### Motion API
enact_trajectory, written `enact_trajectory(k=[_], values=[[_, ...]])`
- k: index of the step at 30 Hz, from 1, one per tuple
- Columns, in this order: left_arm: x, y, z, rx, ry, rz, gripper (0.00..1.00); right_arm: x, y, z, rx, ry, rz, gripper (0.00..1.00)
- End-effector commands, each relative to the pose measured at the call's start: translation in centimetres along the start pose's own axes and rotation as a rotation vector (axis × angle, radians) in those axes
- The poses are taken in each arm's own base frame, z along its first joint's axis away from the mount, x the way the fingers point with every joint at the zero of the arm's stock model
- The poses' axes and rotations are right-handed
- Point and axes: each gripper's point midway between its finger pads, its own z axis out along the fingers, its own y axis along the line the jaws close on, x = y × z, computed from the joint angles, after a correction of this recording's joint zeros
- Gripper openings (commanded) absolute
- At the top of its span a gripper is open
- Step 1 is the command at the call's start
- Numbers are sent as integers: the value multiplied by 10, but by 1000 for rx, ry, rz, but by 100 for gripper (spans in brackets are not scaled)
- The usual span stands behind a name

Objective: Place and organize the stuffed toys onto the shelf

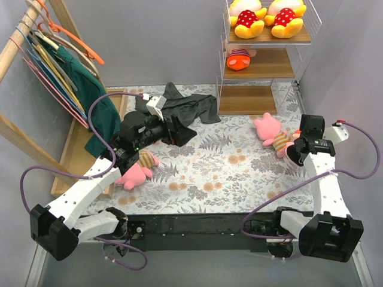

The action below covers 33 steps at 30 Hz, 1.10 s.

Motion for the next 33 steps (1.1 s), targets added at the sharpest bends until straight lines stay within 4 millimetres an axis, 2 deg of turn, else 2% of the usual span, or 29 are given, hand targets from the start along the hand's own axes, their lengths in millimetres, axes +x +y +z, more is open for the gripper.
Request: enact_trajectory(k=[1,2,4,5,6,7,8,10,13,14,15,17,18,21,24,26,27,29,30,33], values=[[-4,-2,-2,2,-20,21,98,-17,86,-40,-483,-7,-96,1],[-4,-2,-2,2,-20,21,98,-6,98,-52,-583,49,-120,1],[-4,-2,-2,0,-18,21,98,2,119,-72,-750,56,-177,1],[-4,-2,-2,0,-20,20,98,17,135,-96,-926,120,-239,1],[-4,-1,-2,-3,-21,20,98,24,141,-114,-1055,115,-298,1],[-5,0,-2,-10,-24,20,98,43,139,-121,-1148,158,-325,1],[-4,0,-2,-11,-22,14,98,43,151,-152,-1347,136,-337,1],[-4,1,-1,-12,-21,8,98,52,152,-181,-1487,159,-312,1],[-1,-1,2,5,-7,-9,98,77,150,-220,-1676,212,-351,1],[2,-1,5,9,1,-27,98,80,150,-237,-1756,207,-361,1],[2,-3,6,23,4,-36,98,92,148,-255,-1825,241,-375,1],[1,-10,10,62,8,-51,98,105,141,-276,-1906,311,-342,1],[-2,-13,12,73,6,-75,98,107,138,-297,-1991,301,-323,1],[-12,-22,17,118,-19,-97,98,107,131,-328,-2097,327,-217,1],[-16,-30,18,156,-23,-98,98,107,125,-343,-2143,378,-135,1],[-19,-36,17,189,-32,-97,98,96,121,-355,-2197,352,-68,1],[-15,-39,15,209,-24,-98,98,96,119,-358,-2206,373,-44,1],[-19,-47,12,257,-51,-97,98,92,118,-361,-2220,359,-5,1],[-15,-49,11,282,-42,-99,98,94,117,-363,-2220,372,-2,1],[-18,-63,9,358,-44,-107,98,100,118,-366,-2230,378,-18,1]])
